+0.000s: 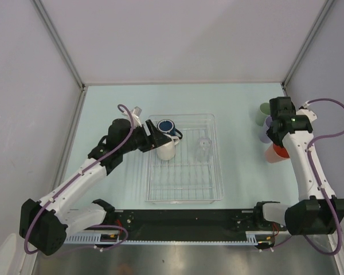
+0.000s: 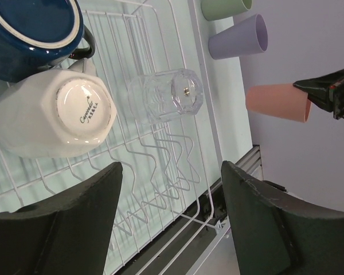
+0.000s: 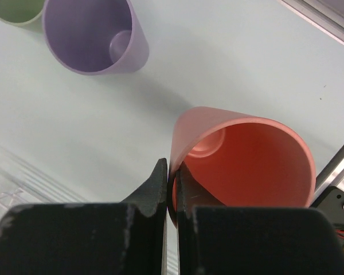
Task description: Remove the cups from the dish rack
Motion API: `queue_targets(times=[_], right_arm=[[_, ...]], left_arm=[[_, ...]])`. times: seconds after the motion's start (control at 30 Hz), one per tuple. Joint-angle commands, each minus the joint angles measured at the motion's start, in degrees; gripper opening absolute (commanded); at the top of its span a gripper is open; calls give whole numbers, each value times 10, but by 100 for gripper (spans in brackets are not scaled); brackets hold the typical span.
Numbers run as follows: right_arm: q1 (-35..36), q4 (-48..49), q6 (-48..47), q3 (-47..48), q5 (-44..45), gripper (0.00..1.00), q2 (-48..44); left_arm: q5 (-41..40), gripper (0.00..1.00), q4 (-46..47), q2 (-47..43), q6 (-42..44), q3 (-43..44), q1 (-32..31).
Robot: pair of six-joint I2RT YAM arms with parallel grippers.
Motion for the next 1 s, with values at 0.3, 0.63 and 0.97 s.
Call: queue_targets(times=[0.3,0.63,0.97], right_arm=[[-72,120,-8,-36,-3,0,83],[-82,170,-23,-45,-27,0,138],[-83,194,-26,-45,-29,0,172]], left_arm=[[-18,74,-19,14,21,21,-6],[-20,74,-28,25,27,23,-6],[-28,73,-29,29,24,23,-6]])
